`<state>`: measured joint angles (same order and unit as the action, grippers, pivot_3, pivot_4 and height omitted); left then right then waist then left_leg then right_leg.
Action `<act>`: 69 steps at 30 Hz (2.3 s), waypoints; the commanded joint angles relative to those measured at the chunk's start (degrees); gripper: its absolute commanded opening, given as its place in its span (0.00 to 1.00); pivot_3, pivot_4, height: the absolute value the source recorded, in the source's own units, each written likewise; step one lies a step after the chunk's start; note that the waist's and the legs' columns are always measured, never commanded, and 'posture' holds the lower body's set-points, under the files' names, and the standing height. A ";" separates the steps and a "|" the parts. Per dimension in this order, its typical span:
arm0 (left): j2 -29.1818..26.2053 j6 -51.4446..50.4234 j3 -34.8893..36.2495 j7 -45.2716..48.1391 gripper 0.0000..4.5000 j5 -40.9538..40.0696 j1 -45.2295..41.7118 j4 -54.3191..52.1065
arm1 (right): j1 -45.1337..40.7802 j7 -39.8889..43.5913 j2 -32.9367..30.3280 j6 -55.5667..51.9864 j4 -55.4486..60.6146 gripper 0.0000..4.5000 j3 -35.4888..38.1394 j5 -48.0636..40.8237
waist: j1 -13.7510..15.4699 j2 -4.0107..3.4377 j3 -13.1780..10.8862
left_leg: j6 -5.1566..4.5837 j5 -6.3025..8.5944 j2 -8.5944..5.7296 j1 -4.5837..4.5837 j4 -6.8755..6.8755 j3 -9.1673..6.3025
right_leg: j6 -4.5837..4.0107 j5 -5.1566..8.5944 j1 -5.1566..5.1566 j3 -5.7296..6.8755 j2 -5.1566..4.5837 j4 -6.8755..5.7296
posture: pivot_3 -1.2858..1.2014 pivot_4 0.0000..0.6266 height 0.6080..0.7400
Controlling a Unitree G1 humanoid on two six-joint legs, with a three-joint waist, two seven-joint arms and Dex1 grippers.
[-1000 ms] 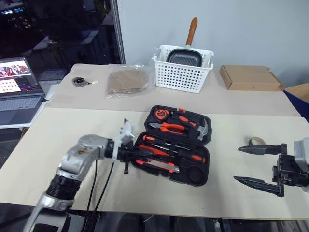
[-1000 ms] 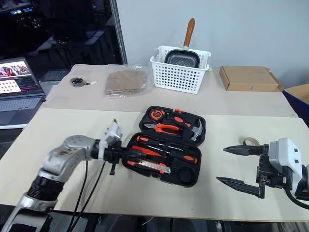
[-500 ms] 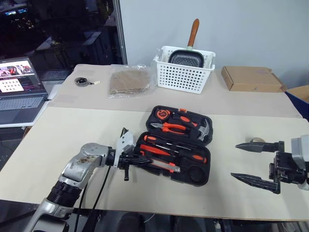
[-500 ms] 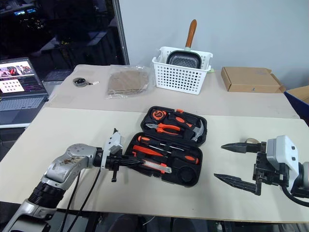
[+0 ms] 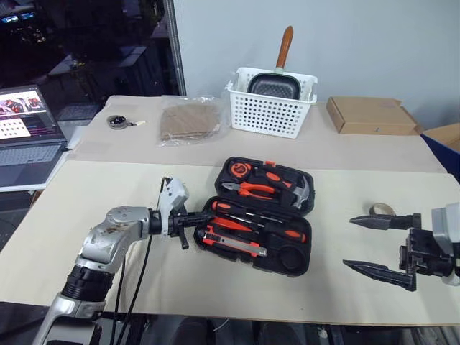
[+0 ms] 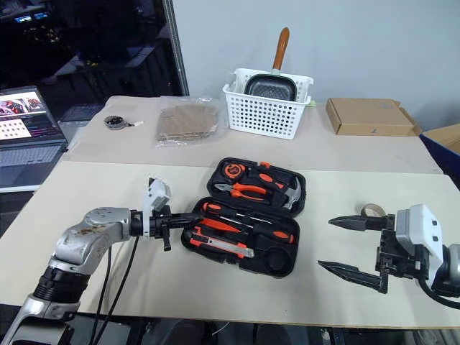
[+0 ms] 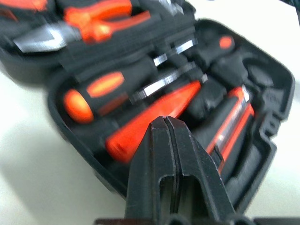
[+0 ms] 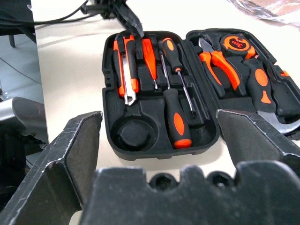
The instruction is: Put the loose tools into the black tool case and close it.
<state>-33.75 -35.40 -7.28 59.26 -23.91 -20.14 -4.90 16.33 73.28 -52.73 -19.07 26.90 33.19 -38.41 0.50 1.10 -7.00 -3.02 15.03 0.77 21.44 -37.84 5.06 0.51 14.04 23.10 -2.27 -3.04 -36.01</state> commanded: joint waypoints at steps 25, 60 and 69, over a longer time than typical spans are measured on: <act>3.49 8.52 -14.68 -0.16 0.00 11.28 2.35 7.94 | -0.20 0.65 0.40 2.83 -0.41 1.00 0.07 0.63 | 0.28 -0.58 0.40 | 0.01 0.01 0.03 -0.72 0.07 0.02 | 0.23 0.22 -0.85 -0.02 -0.27 0.15 | 0.52 0.24 1.00; 3.56 1.23 12.47 -4.99 0.00 -6.89 1.24 -9.18 | -2.59 -12.83 3.83 -2.87 0.88 1.00 -1.22 0.56 | -0.08 -0.19 0.53 | -0.03 0.02 0.04 0.05 0.52 -0.06 | -0.06 0.17 0.14 0.06 -0.31 0.17 | 0.52 0.24 1.00; -5.58 -8.93 18.48 -4.45 0.57 -18.95 3.37 -22.68 | -2.72 -26.85 -1.01 -10.11 -1.11 1.00 -2.27 13.12 | 0.23 -0.10 0.38 | 0.09 0.10 -0.07 0.18 0.73 -0.02 | 0.06 0.25 0.13 0.18 -0.44 0.54 | 0.52 0.24 1.00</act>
<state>-37.92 -43.58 10.39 53.98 -40.10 -16.99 -23.32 13.42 49.29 -51.54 -27.64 26.37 30.02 -30.02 0.73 1.00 -6.62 -2.93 15.13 0.69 21.62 -37.11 5.06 0.57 14.29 23.22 -2.08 -3.48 -35.46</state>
